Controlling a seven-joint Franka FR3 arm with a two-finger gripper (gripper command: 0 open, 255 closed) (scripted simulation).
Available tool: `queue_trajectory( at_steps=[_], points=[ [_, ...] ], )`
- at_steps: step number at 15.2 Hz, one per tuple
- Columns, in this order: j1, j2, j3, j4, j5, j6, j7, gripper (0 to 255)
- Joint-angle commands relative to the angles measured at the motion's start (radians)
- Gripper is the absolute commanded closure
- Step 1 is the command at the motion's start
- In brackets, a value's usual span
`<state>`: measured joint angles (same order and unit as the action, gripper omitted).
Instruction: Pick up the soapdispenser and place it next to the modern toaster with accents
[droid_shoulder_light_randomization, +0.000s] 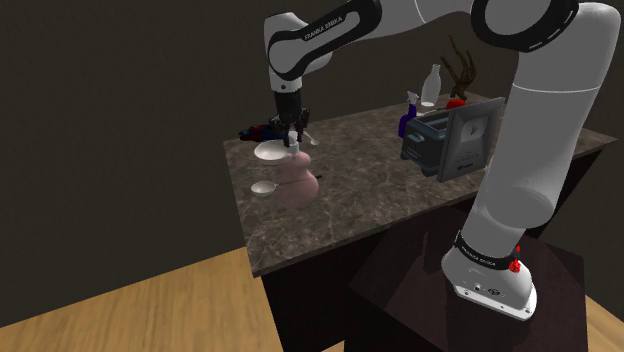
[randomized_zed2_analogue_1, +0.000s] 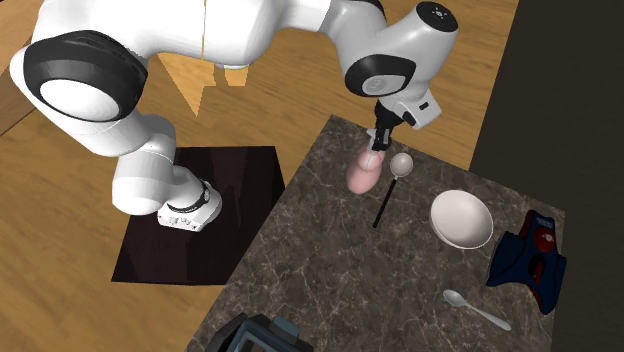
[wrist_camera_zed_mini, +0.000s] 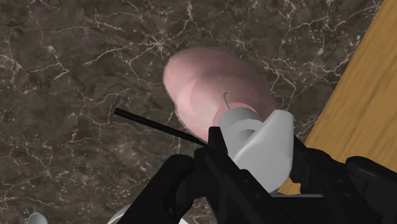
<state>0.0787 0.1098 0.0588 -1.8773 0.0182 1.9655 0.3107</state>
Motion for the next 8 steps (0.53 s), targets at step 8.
queue_trajectory(
  at_steps=[8],
  points=[
    [0.0, -0.006, 0.0, 0.019, 0.0, -0.025, 0.0, 255]
  ],
)
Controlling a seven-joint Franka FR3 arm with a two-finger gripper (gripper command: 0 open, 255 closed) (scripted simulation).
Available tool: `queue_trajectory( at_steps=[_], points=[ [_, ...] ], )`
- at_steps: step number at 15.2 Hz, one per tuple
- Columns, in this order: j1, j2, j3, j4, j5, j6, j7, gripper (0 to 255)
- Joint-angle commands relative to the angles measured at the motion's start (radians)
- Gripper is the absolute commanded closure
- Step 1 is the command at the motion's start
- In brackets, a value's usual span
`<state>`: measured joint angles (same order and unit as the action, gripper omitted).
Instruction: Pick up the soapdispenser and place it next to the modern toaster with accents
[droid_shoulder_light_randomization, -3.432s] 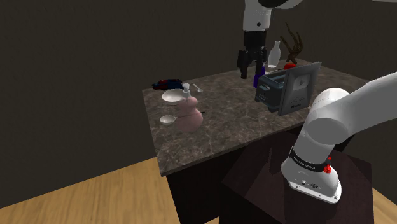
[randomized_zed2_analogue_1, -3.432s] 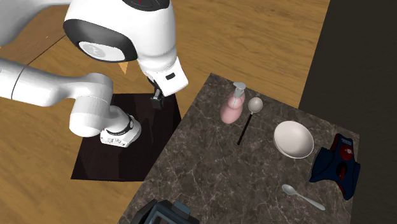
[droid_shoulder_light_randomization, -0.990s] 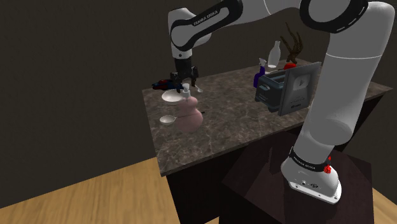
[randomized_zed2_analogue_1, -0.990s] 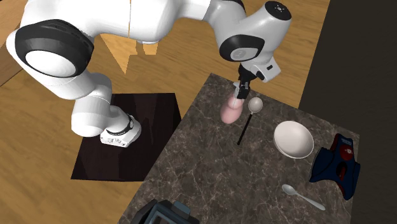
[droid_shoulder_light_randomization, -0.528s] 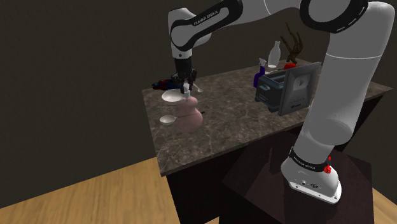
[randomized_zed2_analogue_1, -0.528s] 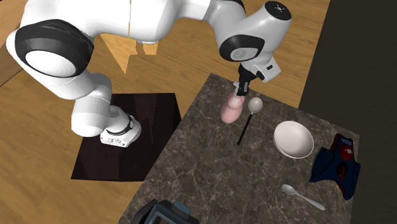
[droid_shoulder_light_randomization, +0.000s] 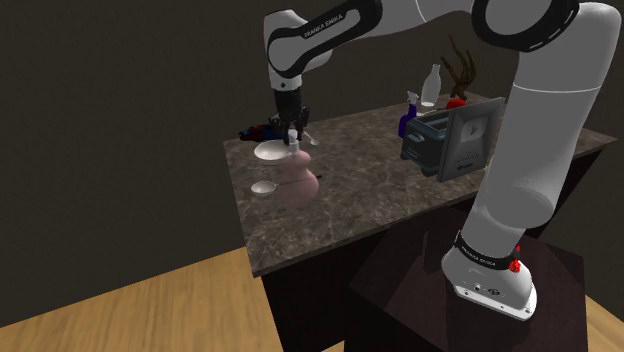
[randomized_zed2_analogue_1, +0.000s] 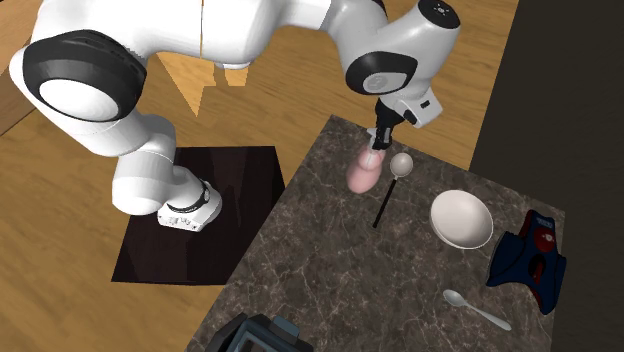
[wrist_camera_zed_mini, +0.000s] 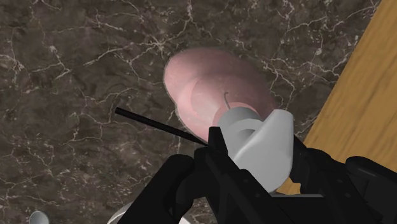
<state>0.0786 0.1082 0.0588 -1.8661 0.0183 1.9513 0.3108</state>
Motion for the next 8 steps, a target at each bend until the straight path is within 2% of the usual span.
queue_trajectory(
  at_steps=[1, 8],
  points=[
    [0.0, -0.007, 0.0, 0.018, 0.0, -0.024, 0.0, 255],
    [0.0, -0.021, 0.0, 0.094, 0.001, -0.115, 0.002, 255]
  ],
)
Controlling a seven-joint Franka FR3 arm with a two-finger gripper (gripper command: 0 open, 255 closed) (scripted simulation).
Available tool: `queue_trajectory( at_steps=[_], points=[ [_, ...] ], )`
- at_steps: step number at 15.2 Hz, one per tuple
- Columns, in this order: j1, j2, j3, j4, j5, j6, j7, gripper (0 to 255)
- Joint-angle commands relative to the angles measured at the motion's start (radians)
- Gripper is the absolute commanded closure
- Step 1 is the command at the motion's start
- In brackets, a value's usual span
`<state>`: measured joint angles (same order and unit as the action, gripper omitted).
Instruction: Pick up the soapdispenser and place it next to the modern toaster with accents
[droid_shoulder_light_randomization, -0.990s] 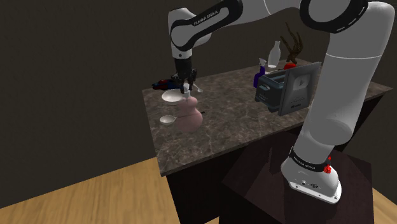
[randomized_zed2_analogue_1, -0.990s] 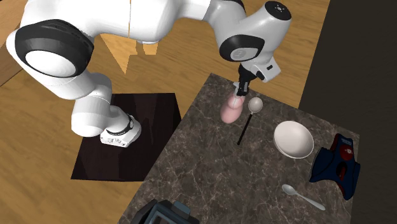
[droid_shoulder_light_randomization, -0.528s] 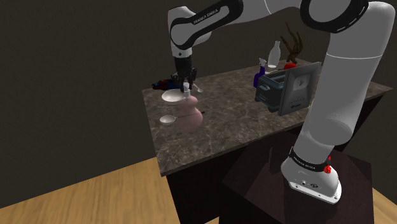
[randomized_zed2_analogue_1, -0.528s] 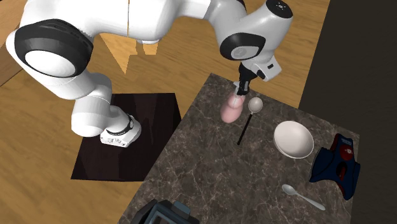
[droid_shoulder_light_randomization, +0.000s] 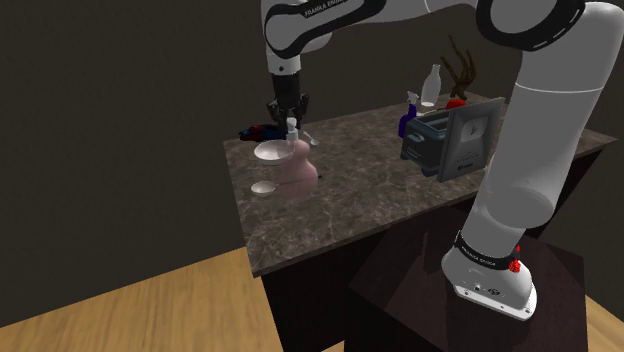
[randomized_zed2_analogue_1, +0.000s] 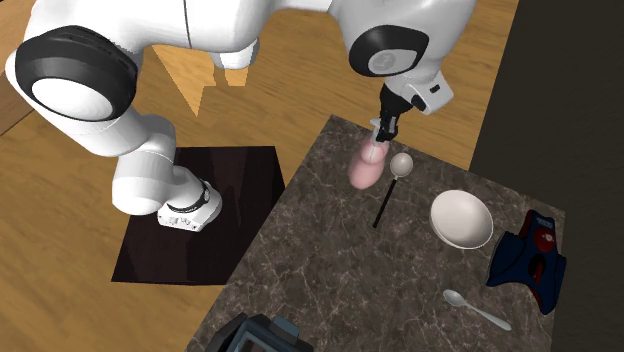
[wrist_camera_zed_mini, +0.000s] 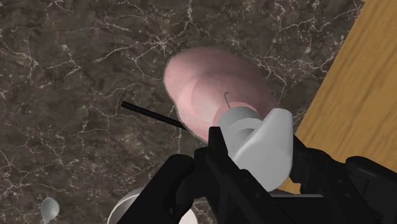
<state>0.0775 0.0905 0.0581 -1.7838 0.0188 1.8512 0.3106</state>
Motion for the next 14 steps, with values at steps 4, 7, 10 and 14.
queue_trajectory(
  at_steps=[4, 7, 10, 14],
  points=[
    [0.001, -0.007, 0.001, 0.062, 0.0, -0.067, 0.003, 255],
    [0.001, -0.007, 0.001, 0.102, 0.0, -0.108, 0.003, 255],
    [0.001, -0.005, 0.001, 0.145, 0.0, -0.149, 0.004, 255],
    [0.001, 0.001, 0.001, 0.206, -0.001, -0.204, 0.006, 255]
  ],
)
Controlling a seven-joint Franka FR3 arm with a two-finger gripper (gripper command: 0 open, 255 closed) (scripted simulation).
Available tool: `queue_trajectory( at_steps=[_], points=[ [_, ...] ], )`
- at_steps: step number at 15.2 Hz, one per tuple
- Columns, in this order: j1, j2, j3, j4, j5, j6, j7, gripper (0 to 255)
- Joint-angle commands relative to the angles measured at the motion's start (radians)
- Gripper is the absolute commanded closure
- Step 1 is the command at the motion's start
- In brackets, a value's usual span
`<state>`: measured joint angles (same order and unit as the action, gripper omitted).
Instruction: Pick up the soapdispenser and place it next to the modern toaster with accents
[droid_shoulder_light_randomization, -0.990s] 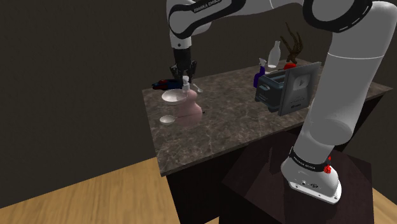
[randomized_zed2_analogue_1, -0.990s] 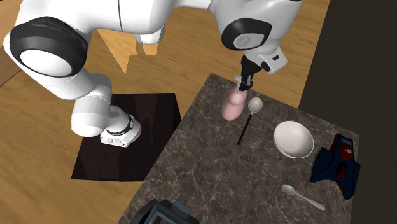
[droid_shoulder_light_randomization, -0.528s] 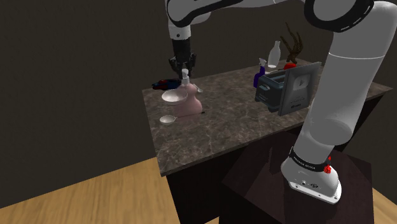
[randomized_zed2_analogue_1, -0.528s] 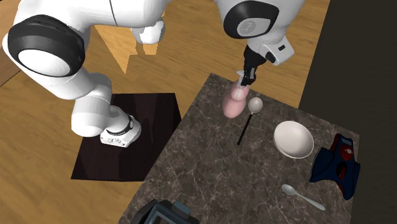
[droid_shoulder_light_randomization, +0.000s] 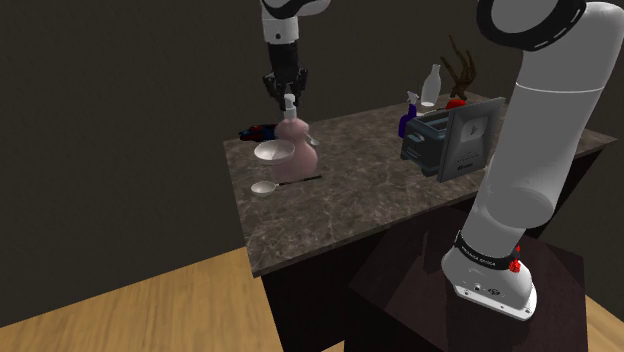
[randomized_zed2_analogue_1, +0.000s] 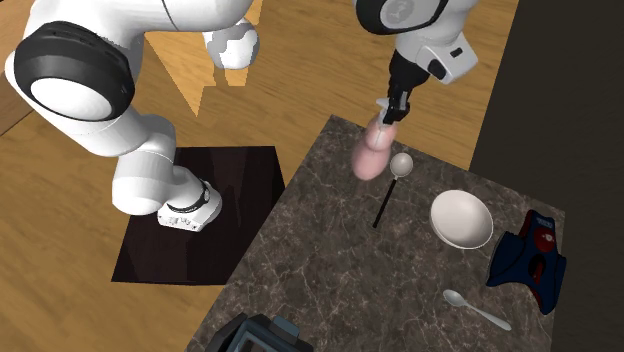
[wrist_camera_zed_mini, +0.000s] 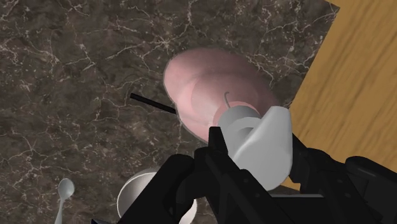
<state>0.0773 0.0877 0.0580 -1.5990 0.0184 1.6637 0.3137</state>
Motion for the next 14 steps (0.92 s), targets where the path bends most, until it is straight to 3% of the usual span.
queue_trajectory(
  at_steps=[1, 14],
  points=[
    [0.001, 0.006, 0.001, 0.038, 0.0, -0.031, 0.003, 255],
    [0.003, 0.063, 0.002, 0.293, -0.004, -0.229, 0.009, 255]
  ],
)
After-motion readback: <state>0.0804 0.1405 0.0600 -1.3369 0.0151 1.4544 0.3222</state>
